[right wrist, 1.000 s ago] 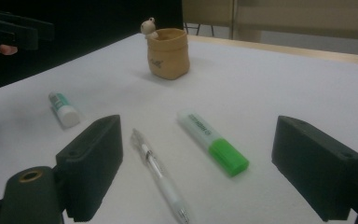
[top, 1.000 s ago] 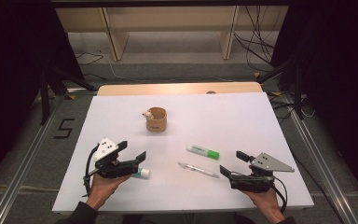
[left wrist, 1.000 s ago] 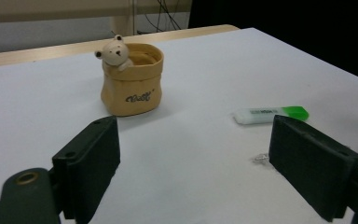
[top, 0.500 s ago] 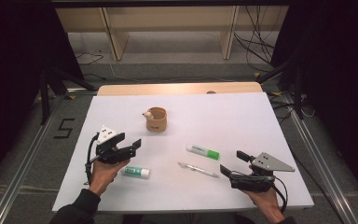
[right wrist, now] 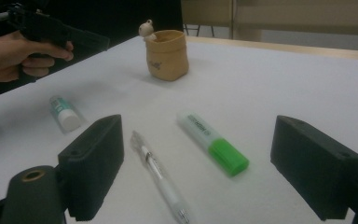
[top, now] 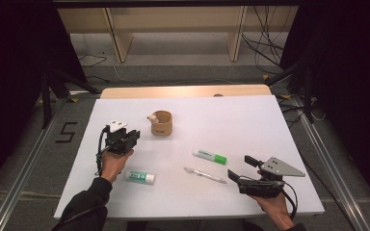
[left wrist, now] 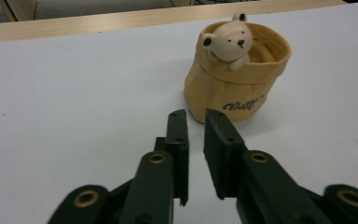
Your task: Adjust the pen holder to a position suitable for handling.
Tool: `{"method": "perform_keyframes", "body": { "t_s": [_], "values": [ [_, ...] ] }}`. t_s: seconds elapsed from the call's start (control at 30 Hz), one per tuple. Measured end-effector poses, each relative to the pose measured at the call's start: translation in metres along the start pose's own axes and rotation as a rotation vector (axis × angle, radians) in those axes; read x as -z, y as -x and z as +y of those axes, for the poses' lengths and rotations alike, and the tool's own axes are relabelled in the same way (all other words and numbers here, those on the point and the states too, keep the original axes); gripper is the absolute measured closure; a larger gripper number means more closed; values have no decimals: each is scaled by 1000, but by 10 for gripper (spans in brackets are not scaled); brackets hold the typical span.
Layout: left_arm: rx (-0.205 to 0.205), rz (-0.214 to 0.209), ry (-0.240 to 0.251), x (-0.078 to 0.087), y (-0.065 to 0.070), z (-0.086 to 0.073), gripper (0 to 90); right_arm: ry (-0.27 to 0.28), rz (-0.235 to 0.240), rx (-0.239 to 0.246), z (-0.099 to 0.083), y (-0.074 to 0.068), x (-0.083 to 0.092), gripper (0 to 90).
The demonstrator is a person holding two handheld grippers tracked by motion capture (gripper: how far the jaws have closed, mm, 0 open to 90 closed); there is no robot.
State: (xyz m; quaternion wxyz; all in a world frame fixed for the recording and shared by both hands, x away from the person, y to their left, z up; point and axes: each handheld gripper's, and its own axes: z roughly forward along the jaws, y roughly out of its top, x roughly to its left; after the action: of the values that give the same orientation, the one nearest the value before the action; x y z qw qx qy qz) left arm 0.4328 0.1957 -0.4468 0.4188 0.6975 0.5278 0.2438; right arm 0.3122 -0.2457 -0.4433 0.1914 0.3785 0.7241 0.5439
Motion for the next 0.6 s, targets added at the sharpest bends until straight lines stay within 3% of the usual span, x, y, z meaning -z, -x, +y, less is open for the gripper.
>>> {"method": "perform_keyframes", "body": {
  "t_s": [0.17,0.6],
  "values": [
    [1,9,-16,-17,-6,4,888,-5,0,2,0,0,0,180],
    [18,14,-55,-58,-10,15,891,-9,6,9,-1,-1,-2,180]
  ]
}}
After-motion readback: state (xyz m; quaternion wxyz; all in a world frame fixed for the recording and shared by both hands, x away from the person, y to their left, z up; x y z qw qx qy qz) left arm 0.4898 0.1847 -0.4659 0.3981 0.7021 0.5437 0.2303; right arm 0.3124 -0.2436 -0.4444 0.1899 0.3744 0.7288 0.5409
